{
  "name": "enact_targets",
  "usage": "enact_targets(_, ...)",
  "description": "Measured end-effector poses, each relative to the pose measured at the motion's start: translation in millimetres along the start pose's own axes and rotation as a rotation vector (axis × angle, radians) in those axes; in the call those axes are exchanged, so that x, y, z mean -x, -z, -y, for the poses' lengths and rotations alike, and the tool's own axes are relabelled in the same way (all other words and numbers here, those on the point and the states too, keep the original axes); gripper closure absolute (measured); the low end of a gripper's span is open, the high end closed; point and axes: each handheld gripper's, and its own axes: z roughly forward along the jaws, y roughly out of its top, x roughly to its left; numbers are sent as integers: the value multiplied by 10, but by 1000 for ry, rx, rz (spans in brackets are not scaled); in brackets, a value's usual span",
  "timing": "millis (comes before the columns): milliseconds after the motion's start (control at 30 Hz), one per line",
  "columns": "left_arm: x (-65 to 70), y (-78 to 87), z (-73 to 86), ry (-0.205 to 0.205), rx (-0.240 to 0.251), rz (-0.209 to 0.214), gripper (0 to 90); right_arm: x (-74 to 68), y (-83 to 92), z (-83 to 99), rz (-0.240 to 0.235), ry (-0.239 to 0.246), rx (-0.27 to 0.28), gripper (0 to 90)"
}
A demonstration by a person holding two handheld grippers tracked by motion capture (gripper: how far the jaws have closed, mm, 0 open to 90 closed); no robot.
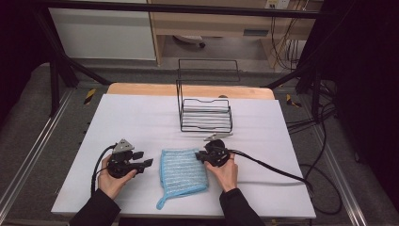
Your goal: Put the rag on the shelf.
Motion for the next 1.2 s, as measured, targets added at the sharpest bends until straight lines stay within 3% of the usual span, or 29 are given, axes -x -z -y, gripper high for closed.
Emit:
enact_targets(267, 8, -14, 9, -8, -10, 10, 343, 153, 147, 117, 29, -32, 31, 802)
enact_targets(500, 20, -40, 10, -14, -22, 12, 210, 197, 96, 146, 31, -3, 45, 759)
enact_targets(600, 19, -46, 1, -12, -33, 25, 139, 212, 139, 146, 21, 3, 70, 667)
enact_targets(733, 28, -31, -52, -16, -34, 36, 59, 245, 241, 146, 2, 25, 120, 463)
enact_targets(933, 73, 2, -222, -22, -25, 4, 66, 293, 332, 159, -32, 18, 148, 195)
enact_targets(1200, 148, -89, -502, -58, -23, -18, 91, 320, 376, 199, -36, 22, 161, 69)
